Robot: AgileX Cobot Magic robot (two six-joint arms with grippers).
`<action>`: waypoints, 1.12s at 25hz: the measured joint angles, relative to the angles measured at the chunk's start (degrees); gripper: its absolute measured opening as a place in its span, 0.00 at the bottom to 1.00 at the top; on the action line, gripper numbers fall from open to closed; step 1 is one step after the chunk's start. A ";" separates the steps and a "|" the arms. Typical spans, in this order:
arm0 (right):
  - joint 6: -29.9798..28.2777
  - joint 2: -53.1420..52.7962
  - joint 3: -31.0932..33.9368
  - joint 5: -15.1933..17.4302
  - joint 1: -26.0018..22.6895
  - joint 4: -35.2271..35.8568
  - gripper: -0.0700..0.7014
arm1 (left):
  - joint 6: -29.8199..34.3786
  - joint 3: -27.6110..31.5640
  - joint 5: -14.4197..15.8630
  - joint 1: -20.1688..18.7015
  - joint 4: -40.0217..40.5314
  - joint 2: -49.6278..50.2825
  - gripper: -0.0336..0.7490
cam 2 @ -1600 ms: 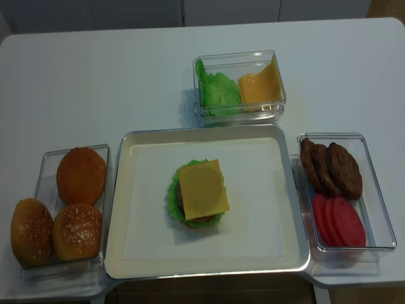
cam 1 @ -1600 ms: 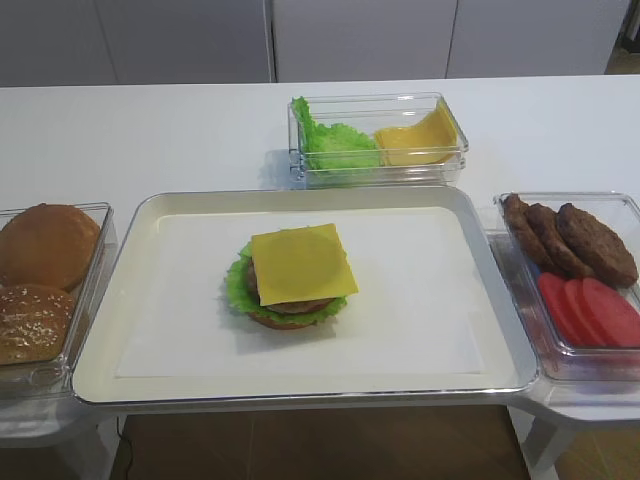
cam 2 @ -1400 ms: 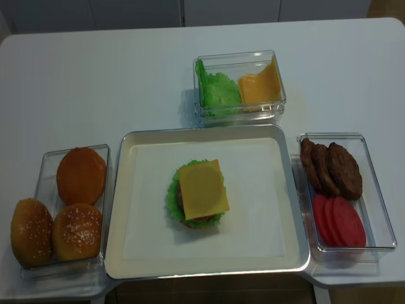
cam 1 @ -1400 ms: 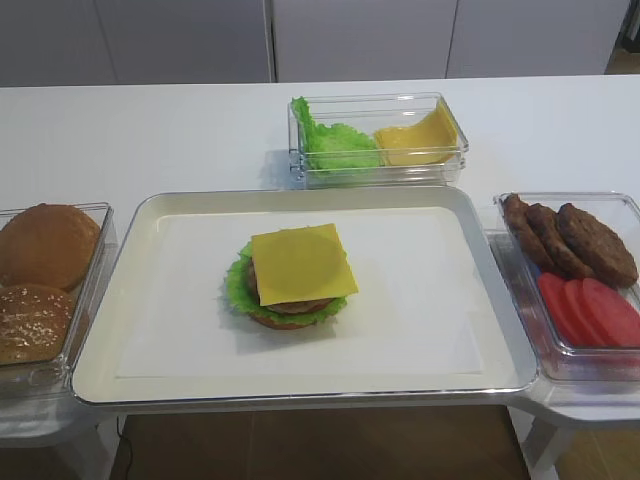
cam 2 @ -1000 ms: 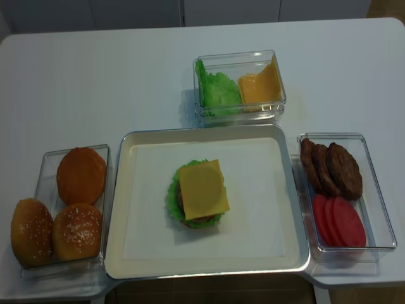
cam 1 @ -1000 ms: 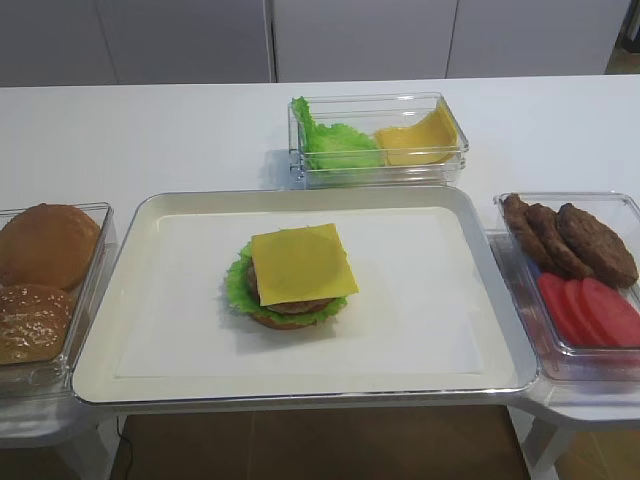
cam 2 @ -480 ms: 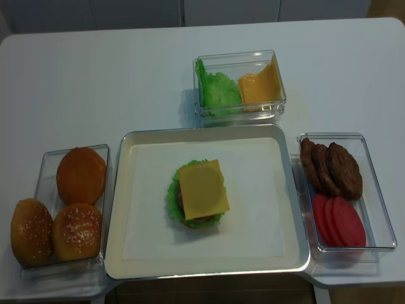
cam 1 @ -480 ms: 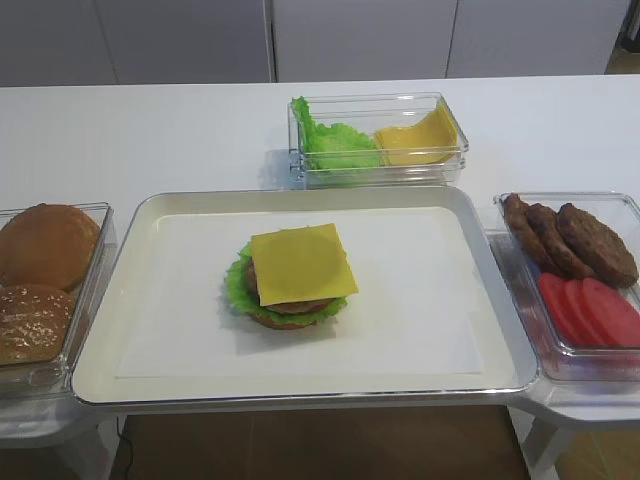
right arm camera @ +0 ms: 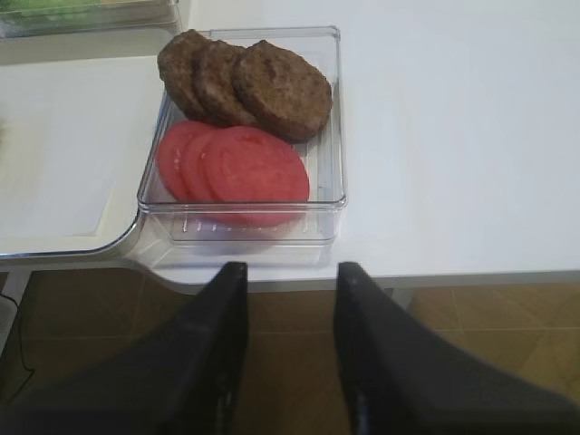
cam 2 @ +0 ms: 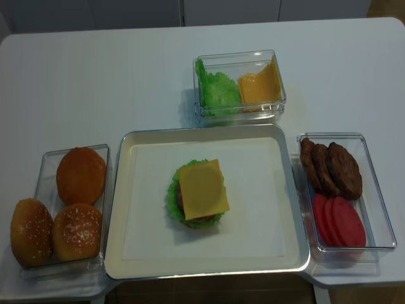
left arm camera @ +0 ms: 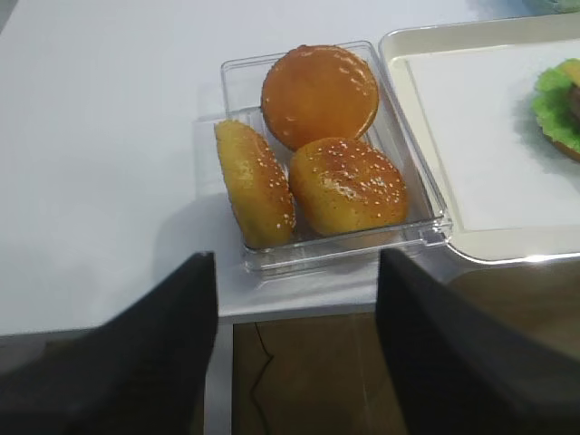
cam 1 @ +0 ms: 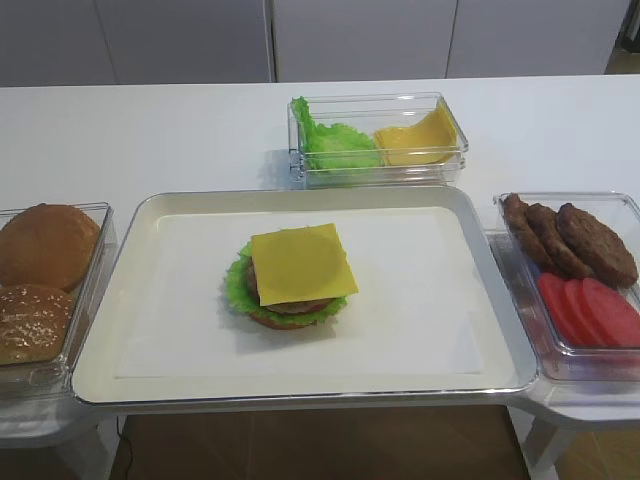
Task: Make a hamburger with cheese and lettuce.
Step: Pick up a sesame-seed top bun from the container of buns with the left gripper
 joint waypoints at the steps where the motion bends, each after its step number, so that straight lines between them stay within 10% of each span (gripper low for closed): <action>1: 0.00 0.00 0.00 0.00 0.00 0.00 0.44 | -0.77 -0.58 -0.15 0.00 0.51 1.98 0.58; 17: 0.00 0.00 0.00 0.00 0.00 0.00 0.44 | -18.37 -6.64 -7.13 0.00 6.36 35.90 0.58; 28: 0.17 0.00 0.00 0.00 0.00 0.00 0.44 | -16.34 -11.93 -6.19 0.00 7.35 51.40 0.58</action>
